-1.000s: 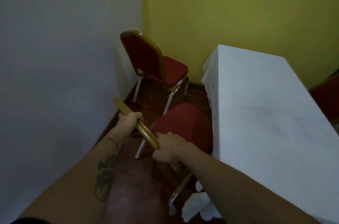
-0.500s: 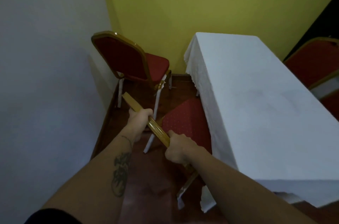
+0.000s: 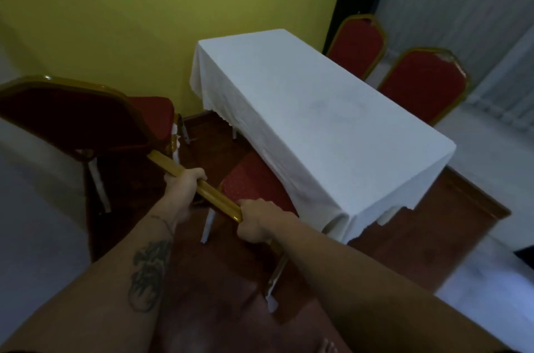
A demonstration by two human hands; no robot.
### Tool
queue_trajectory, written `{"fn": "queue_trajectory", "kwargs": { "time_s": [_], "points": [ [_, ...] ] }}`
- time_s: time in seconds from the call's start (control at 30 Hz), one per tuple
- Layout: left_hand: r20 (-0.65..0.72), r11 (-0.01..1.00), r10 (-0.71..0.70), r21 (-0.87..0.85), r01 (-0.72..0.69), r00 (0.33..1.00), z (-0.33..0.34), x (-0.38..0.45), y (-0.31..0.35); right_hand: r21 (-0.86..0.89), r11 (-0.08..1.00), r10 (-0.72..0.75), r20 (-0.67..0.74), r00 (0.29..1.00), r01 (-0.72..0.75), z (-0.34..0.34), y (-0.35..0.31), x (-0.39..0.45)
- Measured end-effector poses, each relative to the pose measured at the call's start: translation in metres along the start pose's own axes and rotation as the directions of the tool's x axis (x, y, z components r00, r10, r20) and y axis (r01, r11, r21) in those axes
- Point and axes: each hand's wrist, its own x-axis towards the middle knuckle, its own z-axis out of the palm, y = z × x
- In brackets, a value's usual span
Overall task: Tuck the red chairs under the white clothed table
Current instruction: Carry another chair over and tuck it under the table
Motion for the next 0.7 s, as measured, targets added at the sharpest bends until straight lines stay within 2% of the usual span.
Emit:
{"fn": "queue_trajectory", "kwargs": {
  "time_s": [0.2, 0.7],
  "points": [
    [0.026, 0.997, -0.002, 0.081, 0.0, 1.0, -0.001, 0.014, 0.01, 0.024, 0.994, 0.106, -0.041, 0.993, -0.105, 0.005, -0.014, 0.004],
    [0.08, 0.988, -0.058, 0.146, 0.046, 0.995, 0.018, 0.062, 0.065, -0.038, 0.995, 0.091, -0.098, 0.991, -0.095, -0.025, -0.017, 0.07]
  ]
}}
